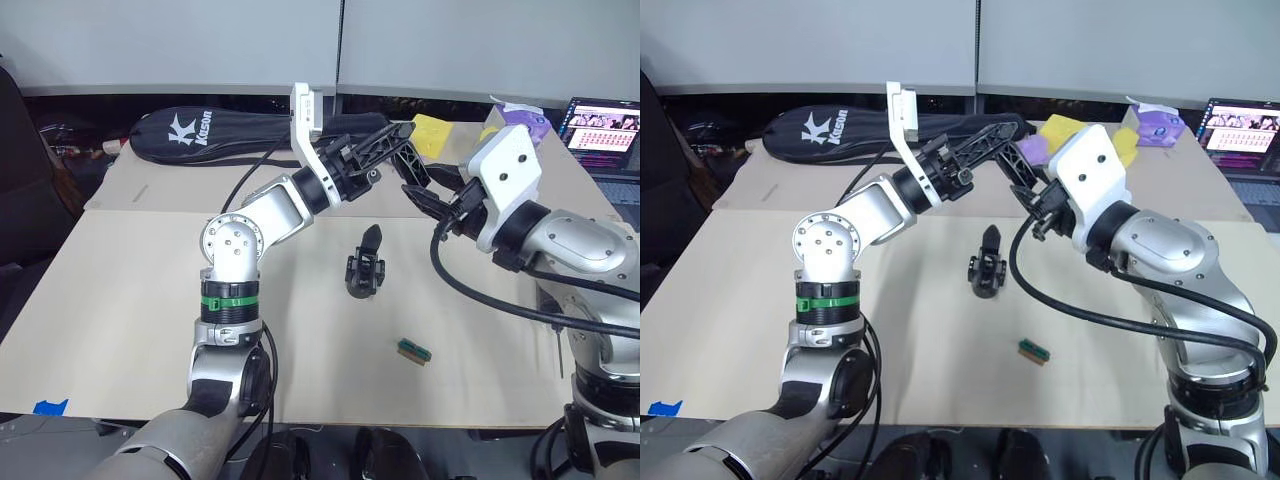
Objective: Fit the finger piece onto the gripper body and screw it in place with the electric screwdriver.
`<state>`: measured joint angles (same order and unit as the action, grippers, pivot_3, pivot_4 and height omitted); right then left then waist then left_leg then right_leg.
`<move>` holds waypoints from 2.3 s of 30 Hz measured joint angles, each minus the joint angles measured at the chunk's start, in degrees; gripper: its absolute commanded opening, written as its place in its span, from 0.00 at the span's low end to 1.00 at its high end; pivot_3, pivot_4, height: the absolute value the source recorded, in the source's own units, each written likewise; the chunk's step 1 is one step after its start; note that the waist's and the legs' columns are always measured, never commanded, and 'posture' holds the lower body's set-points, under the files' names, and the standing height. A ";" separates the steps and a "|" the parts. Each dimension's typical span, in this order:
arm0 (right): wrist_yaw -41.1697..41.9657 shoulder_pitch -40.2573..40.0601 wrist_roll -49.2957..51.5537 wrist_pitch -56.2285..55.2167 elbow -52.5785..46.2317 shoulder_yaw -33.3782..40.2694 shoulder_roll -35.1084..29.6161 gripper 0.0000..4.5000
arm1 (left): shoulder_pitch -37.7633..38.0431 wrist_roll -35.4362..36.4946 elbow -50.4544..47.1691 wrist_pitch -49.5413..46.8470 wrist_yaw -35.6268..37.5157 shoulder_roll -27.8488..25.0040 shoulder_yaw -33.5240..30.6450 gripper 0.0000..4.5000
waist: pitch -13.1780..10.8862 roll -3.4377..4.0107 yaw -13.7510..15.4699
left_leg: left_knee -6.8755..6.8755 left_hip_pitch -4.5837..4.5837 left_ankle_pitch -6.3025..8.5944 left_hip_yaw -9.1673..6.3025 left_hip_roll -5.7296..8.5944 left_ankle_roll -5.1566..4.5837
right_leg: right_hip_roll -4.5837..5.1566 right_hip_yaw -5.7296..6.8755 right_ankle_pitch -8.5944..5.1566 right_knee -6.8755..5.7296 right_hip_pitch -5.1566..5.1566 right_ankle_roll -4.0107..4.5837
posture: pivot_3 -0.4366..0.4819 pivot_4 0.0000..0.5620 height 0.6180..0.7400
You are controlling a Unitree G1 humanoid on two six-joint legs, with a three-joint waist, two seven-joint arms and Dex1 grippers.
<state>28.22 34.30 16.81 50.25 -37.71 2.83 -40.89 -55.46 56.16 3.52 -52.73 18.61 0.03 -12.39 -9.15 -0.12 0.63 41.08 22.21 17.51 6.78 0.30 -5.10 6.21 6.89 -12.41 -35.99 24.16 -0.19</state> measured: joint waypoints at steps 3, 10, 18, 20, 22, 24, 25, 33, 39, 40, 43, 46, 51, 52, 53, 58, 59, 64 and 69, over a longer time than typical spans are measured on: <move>-0.16 -0.51 -1.15 -1.37 -0.03 -0.47 -0.42 0.36 | 0.00 -0.02 0.23 0.17 0.21 -0.05 0.12 0.00 | 0.00 0.00 0.00 | 0.00 0.00 0.00 0.00 0.00 0.00 | 0.00 0.00 0.00 0.02 -0.01 0.00 | 0.48 0.27 1.00; 2.75 1.43 2.11 0.32 -0.50 0.82 -1.93 0.86 | -0.02 -2.66 3.61 0.57 9.24 -5.71 3.74 0.00 | 0.00 0.00 -0.16 | -0.03 -0.03 -0.02 0.02 0.00 0.03 | -0.03 0.00 0.00 0.00 0.01 0.00 | 0.48 0.27 1.00; 16.32 14.21 32.89 24.51 9.00 12.09 -6.37 0.86 | -6.49 -9.75 10.40 1.65 45.17 -22.85 17.34 0.00 | 0.00 0.01 -0.45 | -0.09 0.02 -0.06 0.02 -0.02 0.08 | -0.11 0.08 0.02 0.06 0.03 0.06 | 0.48 0.27 1.00; 18.91 16.73 38.48 29.61 12.59 12.64 -7.83 0.86 | -9.14 -11.26 12.13 1.98 51.36 -24.60 18.93 0.00 | 0.00 0.01 -0.48 | -0.13 -0.01 -0.06 0.01 -0.03 0.07 | -0.11 0.07 0.02 0.09 -0.01 0.06 | 0.48 0.27 1.00; 21.42 16.73 41.91 32.90 16.54 11.82 -9.73 0.86 | -10.63 -12.81 13.49 2.45 57.97 -25.85 21.67 0.00 | 0.00 0.01 -0.44 | -0.16 0.02 -0.06 0.00 -0.03 0.07 | -0.09 0.07 0.02 0.07 0.00 0.06 | 0.48 0.27 1.00; 22.90 15.17 42.68 33.67 18.65 10.65 -10.81 0.86 | -10.63 -13.77 14.20 2.44 62.21 -27.11 23.07 0.00 | -0.01 0.01 -0.57 | -0.16 0.09 -0.06 0.01 -0.03 0.07 | -0.09 0.05 0.02 0.03 0.09 0.06 | 0.48 0.27 1.00; 23.14 14.62 42.96 33.67 19.34 9.59 -10.32 0.86 | -10.59 -14.32 14.32 2.40 64.12 -27.87 23.66 0.00 | -0.01 0.01 -0.65 | -0.15 0.09 -0.06 0.01 -0.04 0.07 | -0.09 0.05 0.02 0.00 0.10 0.05 | 0.48 0.27 1.00; 21.67 16.50 42.99 31.97 21.13 4.31 -3.62 0.86 | -10.59 -15.71 14.55 2.35 65.09 -24.29 24.23 0.00 | -0.01 0.01 -0.79 | 0.00 0.11 -0.09 -0.04 -0.09 0.03 | 0.06 0.01 0.02 -0.02 0.13 0.05 | 0.48 0.27 1.00; 18.77 17.12 42.92 31.63 21.39 3.38 -0.95 0.71 | -10.08 -15.81 14.73 2.49 63.29 -23.44 22.49 0.00 | 0.00 0.01 -0.80 | -0.09 0.13 -0.09 -0.06 -0.09 0.02 | 0.04 0.06 0.03 -0.12 0.12 0.06 | 0.48 0.27 1.00; 18.40 17.11 42.96 31.63 21.39 3.39 -0.65 0.62 | -9.59 -15.84 14.68 2.50 63.25 -23.44 22.42 0.00 | 0.00 0.01 -0.79 | -0.09 0.13 -0.09 -0.06 -0.09 0.02 | 0.04 0.06 0.03 -0.12 0.13 0.06 | 0.48 0.27 1.00; 17.55 17.01 43.01 31.51 21.26 3.40 -0.19 0.38 | -8.64 -16.30 14.66 2.58 63.25 -23.44 22.42 0.00 | -0.01 0.01 -0.77 | -0.06 0.15 -0.09 -0.06 -0.08 0.02 | 0.04 0.08 0.03 -0.11 0.12 0.06 | 0.48 0.27 1.00; 16.87 16.71 42.94 31.41 21.12 3.50 -0.17 0.16 | -8.61 -16.81 14.31 2.74 63.58 -23.54 22.38 0.00 | 0.00 0.01 -0.75 | -0.05 0.14 -0.09 -0.06 -0.08 0.02 | 0.05 0.07 0.03 -0.10 0.11 0.06 | 0.48 0.27 1.00; 16.38 16.48 42.95 31.06 21.01 3.54 -0.20 0.07 | -8.61 -17.79 14.41 3.86 64.01 -23.49 22.30 0.00 | -0.01 0.01 -0.83 | -0.06 0.12 -0.09 -0.06 -0.09 0.02 | 0.04 0.06 0.03 -0.10 0.12 0.06 | 0.48 0.27 1.00; 16.38 16.39 42.95 31.00 20.97 3.54 -0.20 0.07 | -8.61 -17.89 14.50 3.86 63.93 -23.42 22.30 0.00 | 0.00 0.01 -0.83 | -0.06 0.12 -0.09 -0.06 -0.09 0.02 | 0.04 0.06 0.03 -0.10 0.12 0.06 | 0.48 0.27 1.00; 16.37 16.23 42.87 30.76 20.89 3.52 -0.25 0.07 | -8.61 -17.99 14.64 3.86 63.83 -23.34 22.30 0.00 | 0.00 0.01 -0.81 | -0.05 0.12 -0.09 -0.06 -0.08 0.02 | 0.04 0.06 0.03 -0.10 0.12 0.06 | 0.48 0.27 1.00; 17.93 13.58 41.11 25.46 18.17 2.17 -0.91 0.07 | -8.65 -19.56 16.30 6.26 66.20 -23.83 22.62 0.47 | -0.01 0.01 -0.84 | -0.07 0.13 -0.09 -0.04 -0.08 0.02 | 0.01 0.06 0.03 -0.09 0.13 0.06 | 0.48 0.27 1.00; 19.21 12.02 39.34 22.24 16.72 1.48 -2.00 0.07 | -8.56 -21.27 16.92 9.40 68.27 -25.08 23.45 0.58 | 0.00 0.01 -0.85 | -0.08 0.12 -0.09 -0.02 -0.07 0.02 | -0.02 0.07 0.03 -0.08 0.13 0.05 | 0.48 0.27 1.00; 24.99 3.80 31.26 9.23 14.96 -0.53 -5.37 0.07 | -4.27 -29.59 21.48 28.46 73.17 -31.30 28.49 1.00 | 0.00 0.01 -1.00 | -0.08 0.06 -0.09 0.05 -0.07 0.03 | -0.02 0.02 0.03 0.01 0.13 0.06 | 0.48 0.27 1.00; 30.94 -4.89 23.52 -6.36 15.86 -1.40 -5.43 0.07 | -0.45 -40.56 33.84 51.55 72.94 -31.07 32.91 1.00 | -0.01 0.01 -0.50 | 0.01 0.13 -0.09 0.06 -0.05 0.02 | -0.01 0.02 0.03 0.03 0.14 0.06 | 0.48 0.27 1.00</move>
<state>59.16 29.41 40.32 43.88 -21.84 1.42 -46.32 -55.90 15.60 37.37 -1.18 91.55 -31.04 20.52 -9.16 -0.11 0.14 41.09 22.34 17.41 6.84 0.25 -5.08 6.21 6.92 -12.38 -35.96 24.30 -0.13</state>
